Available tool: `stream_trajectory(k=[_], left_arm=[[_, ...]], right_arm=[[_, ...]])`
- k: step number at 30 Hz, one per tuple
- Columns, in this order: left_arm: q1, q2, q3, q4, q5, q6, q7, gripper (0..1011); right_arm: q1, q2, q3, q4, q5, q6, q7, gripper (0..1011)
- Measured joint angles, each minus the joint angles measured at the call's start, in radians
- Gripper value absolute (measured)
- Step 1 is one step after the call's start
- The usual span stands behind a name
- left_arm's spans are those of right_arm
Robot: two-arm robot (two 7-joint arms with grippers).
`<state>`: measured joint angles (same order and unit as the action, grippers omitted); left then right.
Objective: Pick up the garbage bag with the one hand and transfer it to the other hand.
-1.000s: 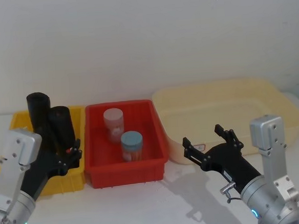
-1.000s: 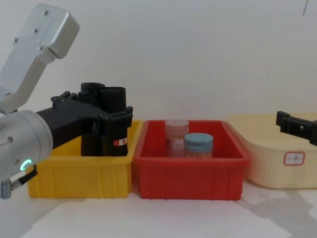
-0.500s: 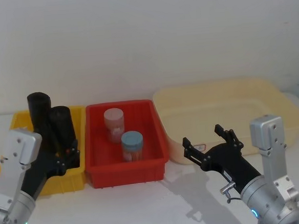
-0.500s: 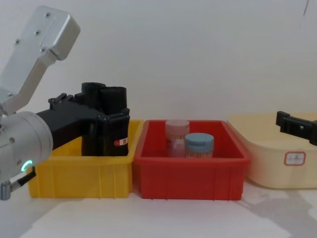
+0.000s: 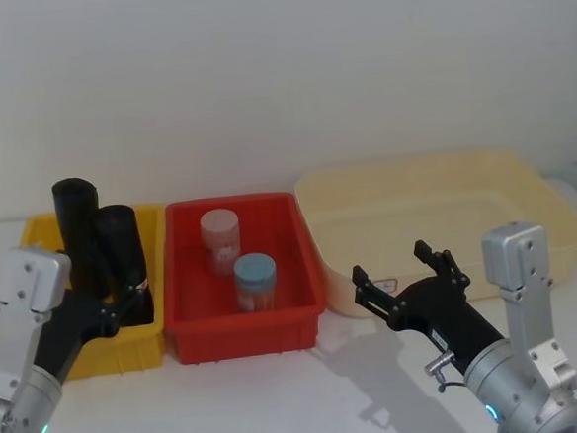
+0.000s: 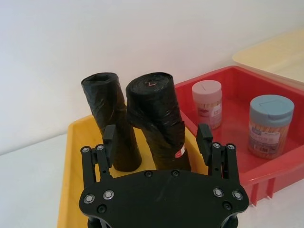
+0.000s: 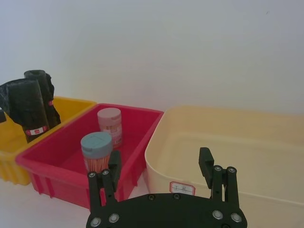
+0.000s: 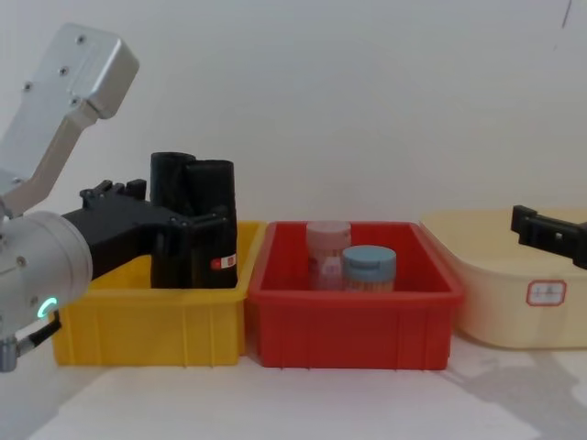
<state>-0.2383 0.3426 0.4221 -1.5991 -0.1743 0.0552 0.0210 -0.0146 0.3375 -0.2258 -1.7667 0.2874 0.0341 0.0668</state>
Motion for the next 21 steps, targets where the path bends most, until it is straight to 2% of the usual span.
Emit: stream_trajectory(k=[10, 21], left_arm=[[-0.033, -0.028, -0.008, 0.059, -0.014, -0.011, -0.026, 1000], [-0.097, -0.075, -0.012, 0.167, -0.037, -0.053, -0.076, 1000]], right_arm=[[0.0, 0.0, 0.0, 0.0, 0.0, 0.0, 0.0, 1000], [0.0, 0.0, 0.0, 0.0, 0.0, 0.0, 0.0, 1000]])
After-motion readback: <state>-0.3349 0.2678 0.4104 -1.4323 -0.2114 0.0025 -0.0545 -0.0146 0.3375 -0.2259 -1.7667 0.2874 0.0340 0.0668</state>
